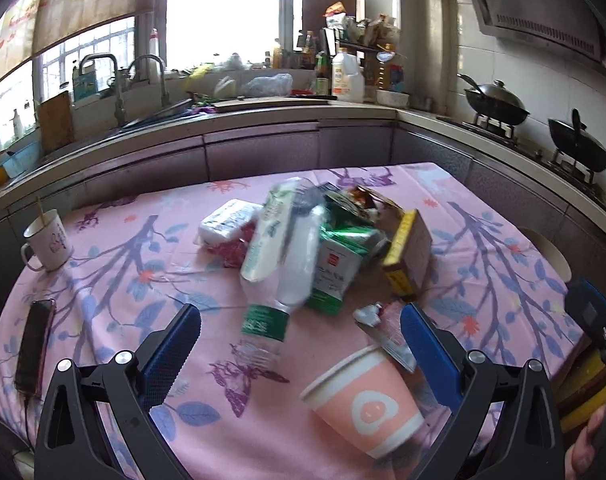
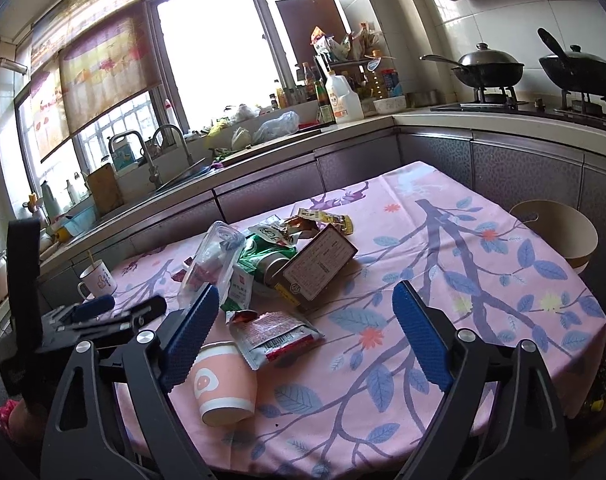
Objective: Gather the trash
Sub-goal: 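Hover both tools above the trash on the table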
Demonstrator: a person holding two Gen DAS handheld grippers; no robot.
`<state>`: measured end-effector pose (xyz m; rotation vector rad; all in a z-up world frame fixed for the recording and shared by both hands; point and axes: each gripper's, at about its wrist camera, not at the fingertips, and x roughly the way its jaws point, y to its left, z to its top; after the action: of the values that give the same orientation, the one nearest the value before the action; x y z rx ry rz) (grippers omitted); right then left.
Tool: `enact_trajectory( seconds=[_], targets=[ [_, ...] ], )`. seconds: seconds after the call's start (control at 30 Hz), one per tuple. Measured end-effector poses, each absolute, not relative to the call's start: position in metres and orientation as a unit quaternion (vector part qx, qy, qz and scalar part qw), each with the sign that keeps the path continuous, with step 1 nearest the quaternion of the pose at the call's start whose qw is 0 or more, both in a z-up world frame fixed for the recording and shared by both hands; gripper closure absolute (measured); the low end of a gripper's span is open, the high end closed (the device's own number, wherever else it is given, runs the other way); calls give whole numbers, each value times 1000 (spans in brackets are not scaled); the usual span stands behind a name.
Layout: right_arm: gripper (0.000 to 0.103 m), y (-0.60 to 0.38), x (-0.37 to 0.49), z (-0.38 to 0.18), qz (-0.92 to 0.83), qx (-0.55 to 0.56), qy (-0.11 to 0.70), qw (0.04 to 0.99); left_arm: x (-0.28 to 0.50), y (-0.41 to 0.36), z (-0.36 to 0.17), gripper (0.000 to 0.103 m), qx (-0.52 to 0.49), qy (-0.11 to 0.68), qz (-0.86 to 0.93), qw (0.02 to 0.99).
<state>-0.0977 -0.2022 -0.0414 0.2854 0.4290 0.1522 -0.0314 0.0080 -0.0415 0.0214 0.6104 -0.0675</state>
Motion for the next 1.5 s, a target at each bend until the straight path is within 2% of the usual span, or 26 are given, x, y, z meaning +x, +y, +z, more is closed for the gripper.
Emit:
enact_trajectory(
  seconds=[0.17, 0.33, 0.53, 0.9, 1.5],
  targets=[
    [17, -203, -97, -32, 71, 136, 197, 968, -30, 15, -26, 4, 10, 267, -14, 964],
    [25, -201, -91, -24, 74, 124, 188, 971, -24, 12, -11, 4, 33, 235, -10, 971],
    [26, -199, -82, -13, 79, 113, 175, 975, -17, 11, 5, 4, 27, 217, -16, 976],
    [26, -185, -66, -4, 94, 92, 161, 978, 4, 16, 16, 4, 8, 210, -5, 978],
    [26, -182, -57, -14, 91, 95, 166, 977, 14, 10, 6, 4, 15, 230, -3, 973]
  ],
)
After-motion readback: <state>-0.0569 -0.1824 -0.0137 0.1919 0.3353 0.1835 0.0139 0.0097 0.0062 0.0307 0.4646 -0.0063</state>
